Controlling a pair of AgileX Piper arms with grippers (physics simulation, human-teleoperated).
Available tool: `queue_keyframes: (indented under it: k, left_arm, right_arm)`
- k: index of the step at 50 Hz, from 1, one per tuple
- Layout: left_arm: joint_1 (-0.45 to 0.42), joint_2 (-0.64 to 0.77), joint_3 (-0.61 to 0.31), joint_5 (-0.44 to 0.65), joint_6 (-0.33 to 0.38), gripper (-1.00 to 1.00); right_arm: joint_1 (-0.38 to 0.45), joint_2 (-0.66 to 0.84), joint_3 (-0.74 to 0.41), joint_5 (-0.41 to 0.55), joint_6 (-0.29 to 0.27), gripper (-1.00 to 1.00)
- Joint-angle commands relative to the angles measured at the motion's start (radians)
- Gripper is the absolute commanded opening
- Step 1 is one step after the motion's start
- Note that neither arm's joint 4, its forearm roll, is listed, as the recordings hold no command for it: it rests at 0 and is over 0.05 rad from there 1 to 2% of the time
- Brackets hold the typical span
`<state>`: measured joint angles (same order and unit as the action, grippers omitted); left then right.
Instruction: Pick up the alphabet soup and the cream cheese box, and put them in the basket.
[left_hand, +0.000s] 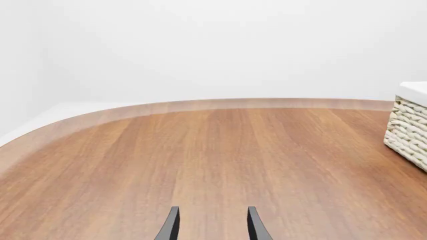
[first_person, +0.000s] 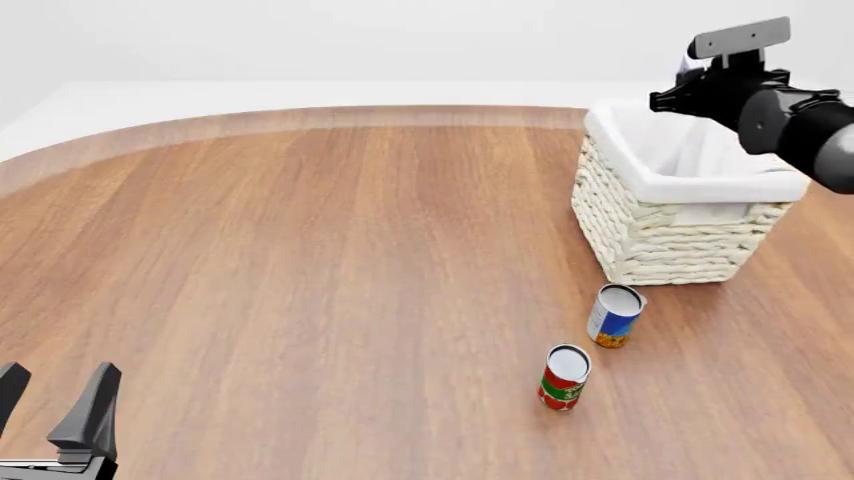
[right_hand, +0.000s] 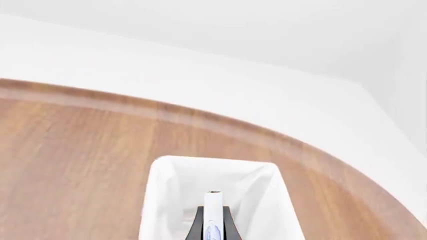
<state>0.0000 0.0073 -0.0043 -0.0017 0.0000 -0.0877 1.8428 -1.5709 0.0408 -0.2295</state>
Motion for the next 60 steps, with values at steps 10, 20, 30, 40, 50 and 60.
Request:
queue_keyframes:
  k: [10, 20, 30, 40, 50, 60]
  left_arm:
    - [0.000, 0.000, 0.000, 0.000, 0.000, 1.00]
    - [0.000, 0.000, 0.000, 0.000, 0.000, 1.00]
    - [0.000, 0.000, 0.000, 0.000, 0.000, 1.00]
    - [0.000, 0.000, 0.000, 0.000, 0.000, 1.00]
    - [0.000, 0.000, 0.000, 0.000, 0.000, 1.00]
    - [0.000, 0.000, 0.000, 0.000, 0.000, 1.00]
  right_arm:
    - [-0.023, 0.064, -0.044, 0.043, -0.007, -1.00]
    - [-0.033, 0.074, -0.054, 0.078, -0.030, -1.00]
    - [-0.038, 0.084, -0.027, 0.079, -0.040, -1.00]
    - [-0.035, 0.088, 0.001, 0.074, -0.052, -1.00]
    - [-0.041, 0.093, 0.023, 0.071, -0.060, -1.00]
    - [-0.038, 0.093, 0.042, 0.064, -0.053, -1.00]
